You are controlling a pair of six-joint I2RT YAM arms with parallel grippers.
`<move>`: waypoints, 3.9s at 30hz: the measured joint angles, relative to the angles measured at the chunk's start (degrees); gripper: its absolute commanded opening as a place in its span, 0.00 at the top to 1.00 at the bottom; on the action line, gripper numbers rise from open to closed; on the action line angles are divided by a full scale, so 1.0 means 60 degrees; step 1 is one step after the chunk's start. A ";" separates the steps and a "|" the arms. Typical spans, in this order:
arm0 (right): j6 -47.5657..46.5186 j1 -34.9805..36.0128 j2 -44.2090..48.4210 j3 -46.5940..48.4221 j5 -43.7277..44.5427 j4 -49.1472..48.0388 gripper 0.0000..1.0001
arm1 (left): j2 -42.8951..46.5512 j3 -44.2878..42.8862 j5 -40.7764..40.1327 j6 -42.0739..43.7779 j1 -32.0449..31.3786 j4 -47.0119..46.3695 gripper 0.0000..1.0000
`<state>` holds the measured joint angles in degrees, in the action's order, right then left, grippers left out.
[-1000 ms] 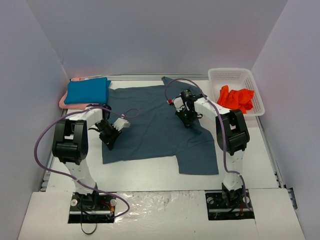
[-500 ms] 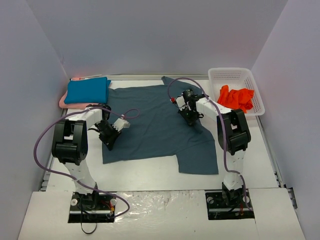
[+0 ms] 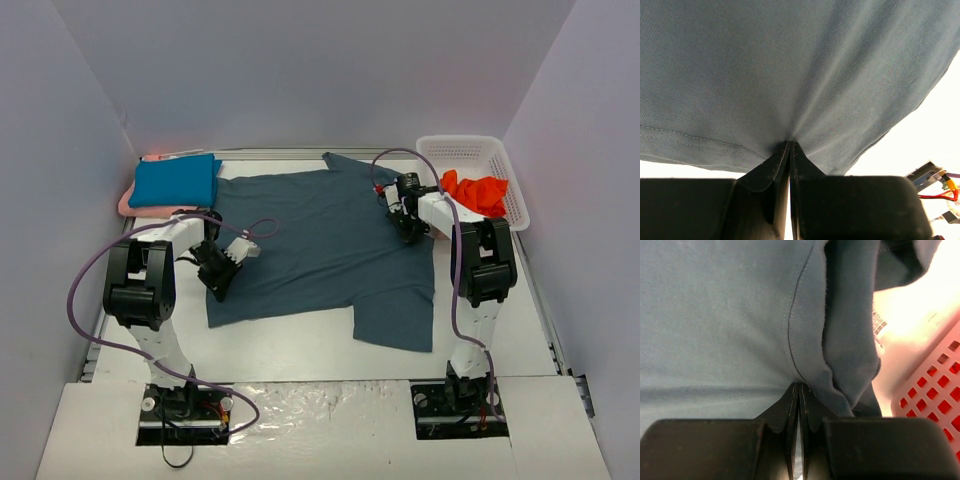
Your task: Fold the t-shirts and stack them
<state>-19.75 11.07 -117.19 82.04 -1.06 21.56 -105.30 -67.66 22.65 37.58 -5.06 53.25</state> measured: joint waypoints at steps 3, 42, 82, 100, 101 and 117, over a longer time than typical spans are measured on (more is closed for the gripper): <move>0.0000 -0.0018 0.0015 -0.0022 0.0127 0.0004 1.00 | 0.0000 0.0000 -0.0004 0.0004 0.0000 0.0004 0.98; -0.0208 0.0058 -0.1763 0.4408 -0.0051 0.1271 1.00 | 0.0328 0.0590 -0.0062 0.0142 0.0044 0.0335 0.98; -0.0186 0.0146 -0.4357 0.6772 0.2881 0.1351 1.00 | 0.0586 0.0976 -0.0066 0.0175 0.0073 0.0368 0.98; -0.0222 0.0186 -0.3180 0.6339 0.2397 0.1399 0.94 | 0.2149 0.0998 -0.0076 -0.0084 0.0178 -0.0200 0.77; -0.0222 0.0197 -0.2860 0.6207 0.2331 0.1399 0.88 | 0.2371 0.0911 -0.0080 -0.0073 0.0178 -0.0178 0.77; -0.0499 0.0346 0.3246 0.0073 0.0663 0.1158 0.47 | 0.3850 0.1636 -0.0255 0.1147 0.0197 0.0127 0.62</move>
<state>-22.74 13.15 -97.71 82.48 2.92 28.51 -82.19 -57.84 21.12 44.47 -3.88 54.02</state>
